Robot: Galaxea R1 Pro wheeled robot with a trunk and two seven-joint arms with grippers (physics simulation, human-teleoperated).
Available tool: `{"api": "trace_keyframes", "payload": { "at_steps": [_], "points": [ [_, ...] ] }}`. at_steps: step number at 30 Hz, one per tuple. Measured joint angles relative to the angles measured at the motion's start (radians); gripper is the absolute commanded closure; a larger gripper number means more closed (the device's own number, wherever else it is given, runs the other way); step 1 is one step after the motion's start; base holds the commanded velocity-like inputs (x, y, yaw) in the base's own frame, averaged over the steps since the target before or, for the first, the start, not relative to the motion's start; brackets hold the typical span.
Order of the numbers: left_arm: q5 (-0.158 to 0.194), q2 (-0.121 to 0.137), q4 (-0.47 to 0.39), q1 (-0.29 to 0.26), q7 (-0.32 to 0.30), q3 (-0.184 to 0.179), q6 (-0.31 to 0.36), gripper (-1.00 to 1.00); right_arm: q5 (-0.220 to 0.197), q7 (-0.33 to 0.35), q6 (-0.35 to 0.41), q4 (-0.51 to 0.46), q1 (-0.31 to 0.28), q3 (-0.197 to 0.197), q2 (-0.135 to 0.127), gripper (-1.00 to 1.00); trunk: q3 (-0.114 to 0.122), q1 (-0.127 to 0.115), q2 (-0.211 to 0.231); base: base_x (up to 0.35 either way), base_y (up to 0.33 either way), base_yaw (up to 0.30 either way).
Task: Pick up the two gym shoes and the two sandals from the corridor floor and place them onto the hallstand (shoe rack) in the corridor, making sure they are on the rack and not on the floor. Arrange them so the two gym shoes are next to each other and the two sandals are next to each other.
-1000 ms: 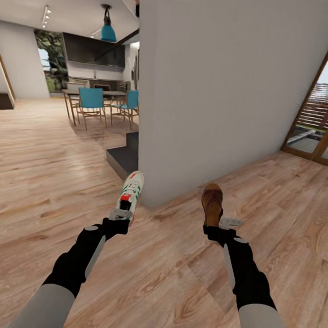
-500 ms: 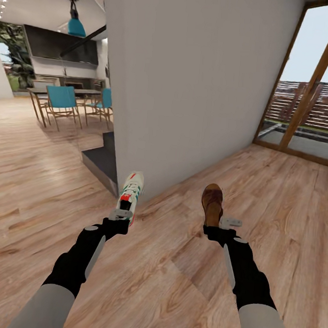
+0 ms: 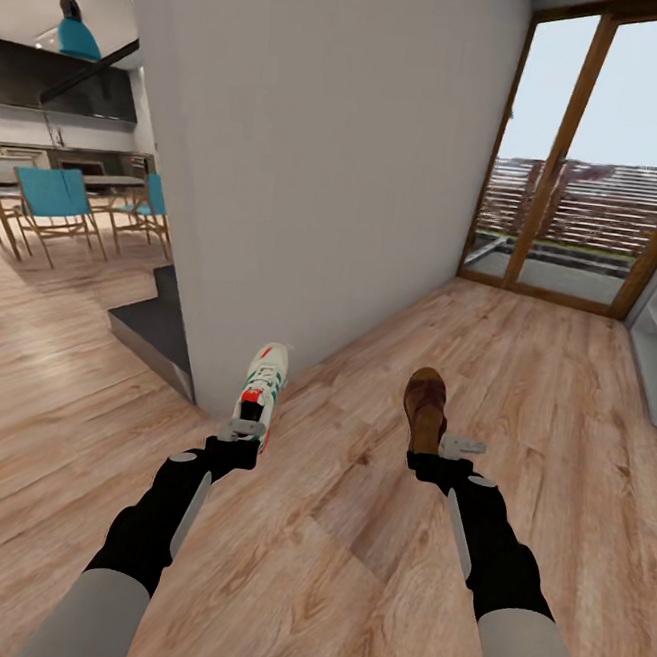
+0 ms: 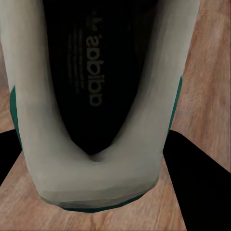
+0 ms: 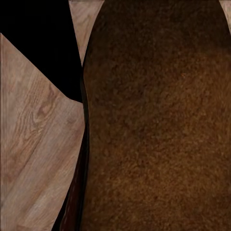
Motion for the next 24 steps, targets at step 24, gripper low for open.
{"api": "trace_keyframes", "payload": {
  "at_steps": [24],
  "points": [
    [0.000,0.000,0.001,0.000,0.000,-0.001,0.000,1.00,0.000,0.000,0.000,0.000,0.000,0.000,0.000,1.00,0.000,-0.001,0.000,0.191,0.000,-0.289]
  ]
}}
